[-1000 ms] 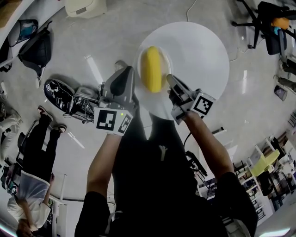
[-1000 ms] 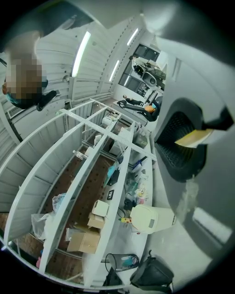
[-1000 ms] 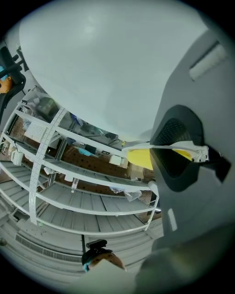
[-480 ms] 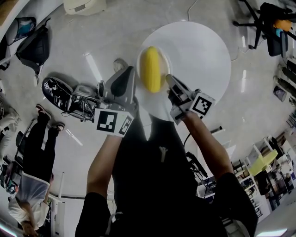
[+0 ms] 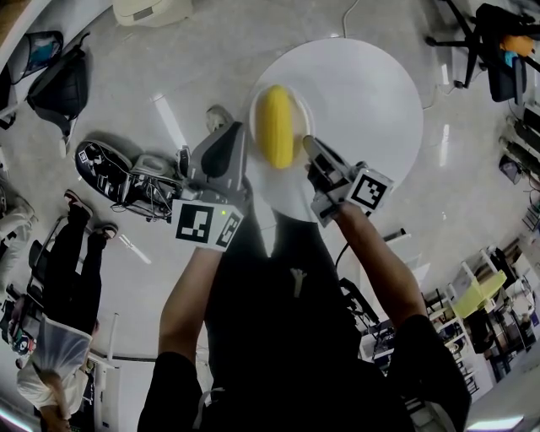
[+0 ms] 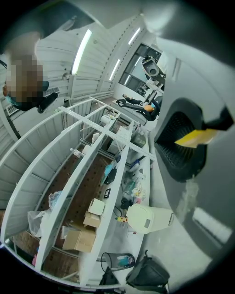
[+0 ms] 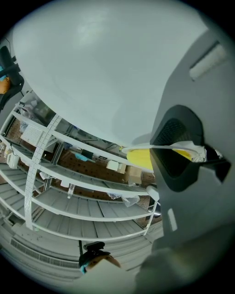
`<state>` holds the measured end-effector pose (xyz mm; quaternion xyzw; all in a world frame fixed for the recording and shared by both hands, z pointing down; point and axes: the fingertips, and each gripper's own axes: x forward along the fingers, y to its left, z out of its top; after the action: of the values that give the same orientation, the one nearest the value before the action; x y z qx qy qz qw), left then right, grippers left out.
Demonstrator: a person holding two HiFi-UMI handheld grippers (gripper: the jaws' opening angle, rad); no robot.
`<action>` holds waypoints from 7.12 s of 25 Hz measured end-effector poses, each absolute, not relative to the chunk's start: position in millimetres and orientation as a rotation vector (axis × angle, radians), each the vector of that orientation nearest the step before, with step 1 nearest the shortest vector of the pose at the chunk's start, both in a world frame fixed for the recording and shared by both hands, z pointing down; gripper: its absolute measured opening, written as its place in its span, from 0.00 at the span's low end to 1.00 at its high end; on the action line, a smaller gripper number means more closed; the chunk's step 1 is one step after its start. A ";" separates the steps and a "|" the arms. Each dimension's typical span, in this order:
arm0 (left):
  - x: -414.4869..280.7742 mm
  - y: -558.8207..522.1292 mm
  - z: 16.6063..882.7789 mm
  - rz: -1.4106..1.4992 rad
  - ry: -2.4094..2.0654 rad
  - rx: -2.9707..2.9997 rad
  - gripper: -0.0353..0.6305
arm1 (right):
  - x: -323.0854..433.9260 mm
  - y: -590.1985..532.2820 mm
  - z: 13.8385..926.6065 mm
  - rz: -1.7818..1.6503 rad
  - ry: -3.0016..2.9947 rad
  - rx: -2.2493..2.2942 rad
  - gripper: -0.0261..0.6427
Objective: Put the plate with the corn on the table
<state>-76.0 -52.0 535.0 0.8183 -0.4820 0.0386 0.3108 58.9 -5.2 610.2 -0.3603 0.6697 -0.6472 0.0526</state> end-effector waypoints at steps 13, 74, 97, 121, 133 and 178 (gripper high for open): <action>-74.8 -51.7 538.3 0.113 -1.271 2.161 0.06 | 58.7 -2.8 621.0 -2.007 2.036 -1.108 0.08; -80.3 -45.1 551.6 0.088 -1.269 2.126 0.06 | 61.1 -1.3 646.6 -2.007 2.077 -1.325 0.12; -79.1 -41.5 560.8 0.083 -1.261 2.114 0.06 | 66.6 2.1 644.4 -1.994 2.297 -1.497 0.20; -82.9 -38.9 566.7 0.069 -1.261 2.102 0.06 | 74.5 0.0 646.6 -1.967 2.320 -1.552 0.20; -83.0 -36.6 566.9 0.071 -1.265 2.094 0.06 | 80.0 0.0 647.8 -1.973 2.303 -1.568 0.19; -69.0 -24.7 536.6 0.057 -1.283 2.121 0.06 | 78.5 8.5 627.0 -1.920 2.317 -1.538 0.05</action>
<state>-69.0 -24.7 536.6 0.8091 -0.4893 0.0217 0.3249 78.5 8.5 627.0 -0.4519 0.6808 -0.5641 -0.1187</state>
